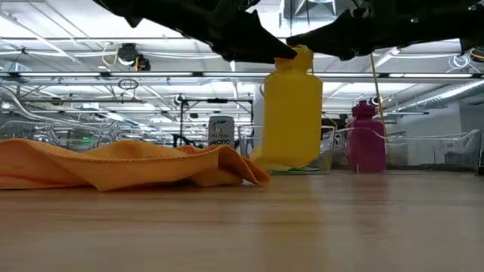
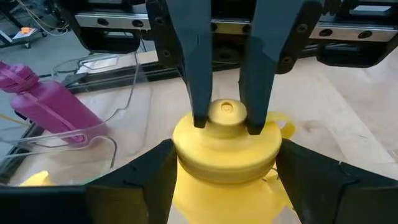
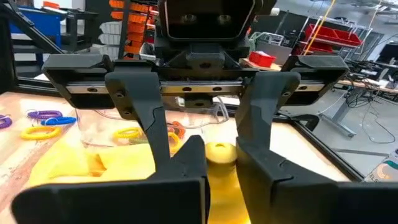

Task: Pick & Place Sports Items
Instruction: Put the yellow water bottle into the top right transparent bin

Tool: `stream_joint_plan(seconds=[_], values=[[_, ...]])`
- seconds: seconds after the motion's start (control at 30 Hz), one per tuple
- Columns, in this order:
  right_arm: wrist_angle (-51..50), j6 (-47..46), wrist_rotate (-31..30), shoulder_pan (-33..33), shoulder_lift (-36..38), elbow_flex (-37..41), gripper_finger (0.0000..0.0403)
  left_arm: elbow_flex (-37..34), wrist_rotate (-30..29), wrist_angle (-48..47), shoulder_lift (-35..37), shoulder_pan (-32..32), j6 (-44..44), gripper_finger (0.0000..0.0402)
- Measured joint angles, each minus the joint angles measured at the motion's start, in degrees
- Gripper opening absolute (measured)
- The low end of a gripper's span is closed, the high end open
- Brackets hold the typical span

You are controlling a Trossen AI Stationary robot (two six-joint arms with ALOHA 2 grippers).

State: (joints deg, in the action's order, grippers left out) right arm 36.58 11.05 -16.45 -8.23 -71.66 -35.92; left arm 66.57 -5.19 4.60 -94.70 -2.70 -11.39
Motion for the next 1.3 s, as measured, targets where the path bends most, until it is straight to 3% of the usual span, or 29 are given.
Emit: stream_joint_plan(seconds=[0.37, 0.77, 1.1, 1.3], values=[[0.01, 0.07, 0.0, 0.0, 0.0, 0.0, 0.0017, 0.0, 0.06, 0.04, 0.0, 0.0, 1.2, 0.0201], [-5.14, -1.0, -0.66, 0.02, 4.37, 0.04, 0.0017, 0.04, 0.44, 1.93, 0.15, -0.06, 1.42, 0.0323], [-17.23, -1.4, -11.2, -2.4, 13.9, 0.04, 0.0017, 0.04, 0.2, -3.91, 4.7, -0.04, 3.18, 0.0364], [-23.33, -2.78, -21.21, -4.97, 21.56, 0.04, 0.0017, 0.04, 0.19, -6.33, 6.01, -0.04, 4.24, 0.0367]])
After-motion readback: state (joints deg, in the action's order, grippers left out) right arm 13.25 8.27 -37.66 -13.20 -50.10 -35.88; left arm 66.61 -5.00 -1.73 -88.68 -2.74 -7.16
